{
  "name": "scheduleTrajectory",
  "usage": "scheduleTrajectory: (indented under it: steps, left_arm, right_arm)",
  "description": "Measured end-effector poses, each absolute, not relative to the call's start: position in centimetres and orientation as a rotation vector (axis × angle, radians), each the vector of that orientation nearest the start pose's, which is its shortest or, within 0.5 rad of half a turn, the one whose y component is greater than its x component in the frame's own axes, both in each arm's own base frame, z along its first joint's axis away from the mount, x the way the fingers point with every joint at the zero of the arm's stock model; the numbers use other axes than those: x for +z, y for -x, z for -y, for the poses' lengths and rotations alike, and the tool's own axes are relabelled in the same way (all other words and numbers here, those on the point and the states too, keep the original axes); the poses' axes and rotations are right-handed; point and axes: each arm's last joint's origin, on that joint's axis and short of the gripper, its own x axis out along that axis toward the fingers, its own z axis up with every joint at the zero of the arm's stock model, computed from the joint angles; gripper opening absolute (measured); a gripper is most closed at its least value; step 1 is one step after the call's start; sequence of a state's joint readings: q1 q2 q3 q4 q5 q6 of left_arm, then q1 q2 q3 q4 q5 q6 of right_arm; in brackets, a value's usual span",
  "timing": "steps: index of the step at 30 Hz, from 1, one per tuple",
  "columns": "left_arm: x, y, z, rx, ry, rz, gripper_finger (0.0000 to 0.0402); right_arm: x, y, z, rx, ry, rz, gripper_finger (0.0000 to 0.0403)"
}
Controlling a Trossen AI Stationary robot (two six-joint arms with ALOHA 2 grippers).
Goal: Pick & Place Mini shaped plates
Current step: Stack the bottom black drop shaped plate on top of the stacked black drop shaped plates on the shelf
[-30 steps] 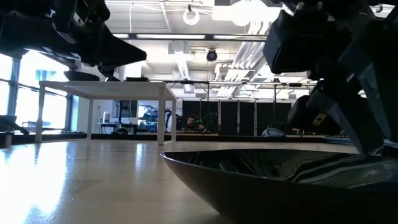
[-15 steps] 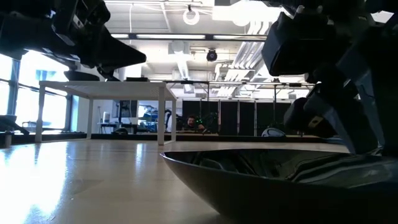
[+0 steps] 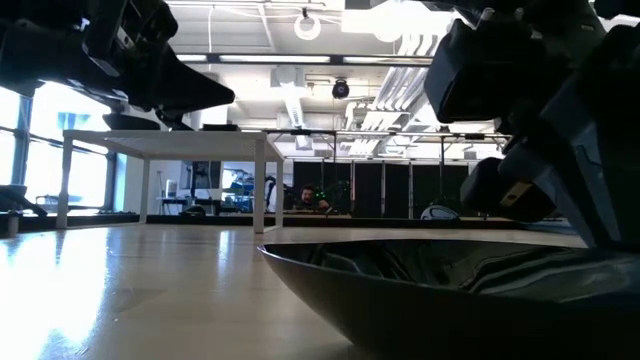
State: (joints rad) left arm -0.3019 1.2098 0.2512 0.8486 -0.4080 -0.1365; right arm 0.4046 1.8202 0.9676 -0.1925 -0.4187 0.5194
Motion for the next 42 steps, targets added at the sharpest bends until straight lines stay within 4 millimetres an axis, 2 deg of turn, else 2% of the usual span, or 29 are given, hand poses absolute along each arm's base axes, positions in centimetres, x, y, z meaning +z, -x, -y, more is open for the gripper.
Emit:
scheduleTrajectory:
  steps: [5, 11, 17, 21, 26, 31, 35, 42]
  left_arm:
    - [17.3, -20.4, 5.2, 0.113, 0.095, -0.104, 0.0016]
    - [17.3, -20.4, 5.2, 0.114, 0.095, -0.105, 0.0016]
    - [17.3, -20.4, 5.2, 0.114, 0.095, -0.105, 0.0016]
    - [17.3, -20.4, 5.2, 0.114, 0.095, -0.104, 0.0016]
    - [17.4, -20.4, 5.2, 0.114, 0.096, -0.101, 0.0016]
    - [17.4, -20.4, 5.1, 0.12, 0.096, -0.101, 0.0016]
    - [17.4, -20.4, 5.1, 0.123, 0.095, -0.101, 0.0016]
    - [17.3, -20.4, 5.0, 0.151, 0.091, -0.105, 0.0016]
  right_arm:
    - [13.2, -30.6, -14.4, 0.437, -0.474, -1.261, 0.0004]
    - [13.5, -30.5, -14.4, 0.399, -0.531, -1.278, 0.0006]
    - [16.5, -29.6, -13.8, 0.34, -0.527, -1.216, 0.0001]
    - [19.2, -28.4, -12.8, 0.227, -0.517, -1.171, 0.0001]
    - [20.5, -27.9, -11.8, 0.018, -0.543, -1.086, 0.0002]
    - [19.9, -30.0, -10.9, -0.221, -0.699, -0.888, 0.0001]
    - [19.0, -32.5, -10.3, -0.296, -0.811, -0.69, 0.0002]
    - [15.2, -36.5, -8.1, -0.409, -1.006, -0.44, 0.0003]
